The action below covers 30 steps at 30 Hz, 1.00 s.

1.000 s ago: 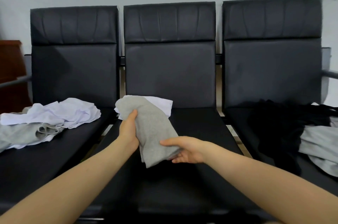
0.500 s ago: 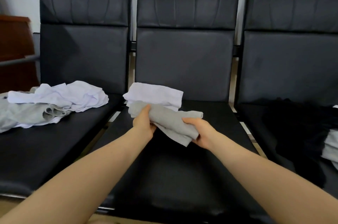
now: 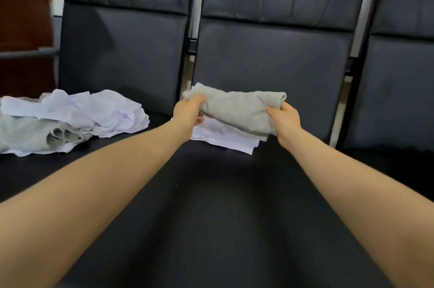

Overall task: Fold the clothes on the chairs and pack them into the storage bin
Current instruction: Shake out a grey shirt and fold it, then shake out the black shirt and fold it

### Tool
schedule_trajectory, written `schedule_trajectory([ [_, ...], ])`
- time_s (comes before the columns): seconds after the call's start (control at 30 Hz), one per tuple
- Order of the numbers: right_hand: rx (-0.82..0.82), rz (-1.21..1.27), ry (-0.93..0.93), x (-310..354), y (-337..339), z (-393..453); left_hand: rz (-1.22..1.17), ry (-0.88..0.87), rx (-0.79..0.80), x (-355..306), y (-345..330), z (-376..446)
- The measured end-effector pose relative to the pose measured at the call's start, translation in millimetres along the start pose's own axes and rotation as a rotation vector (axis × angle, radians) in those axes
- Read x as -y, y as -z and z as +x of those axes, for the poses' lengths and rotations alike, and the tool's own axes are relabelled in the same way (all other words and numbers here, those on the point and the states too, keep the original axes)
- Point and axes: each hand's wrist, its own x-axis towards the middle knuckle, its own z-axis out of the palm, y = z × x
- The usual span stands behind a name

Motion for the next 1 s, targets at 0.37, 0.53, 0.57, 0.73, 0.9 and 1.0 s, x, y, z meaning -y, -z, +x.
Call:
schedule_trajectory([
  [0.37, 0.178, -0.584, 0.143, -89, -40, 34, 0.790, -0.295, -0.206, 57, 6, 64],
  [0.53, 0.174, -0.578, 0.093, -55, -20, 15, 0.691, -0.120, -0.154, 40, 2, 33],
  [0.57, 0.168, -0.561, 0.079, -51, -17, 11, 0.655, -0.090, -0.143, 40, 0, 24],
  [0.73, 0.187, -0.468, 0.020, -18, 22, -42, 0.579, -0.022, 0.059, 19, -27, -56],
  [0.9, 0.130, -0.381, -0.064, -10, 90, -113, 0.422, 0.087, 0.295, 14, -82, -145],
  [1.0, 0.036, -0.361, -0.092, -10, 142, -145, 0.428, 0.082, 0.414, 15, -119, -185],
])
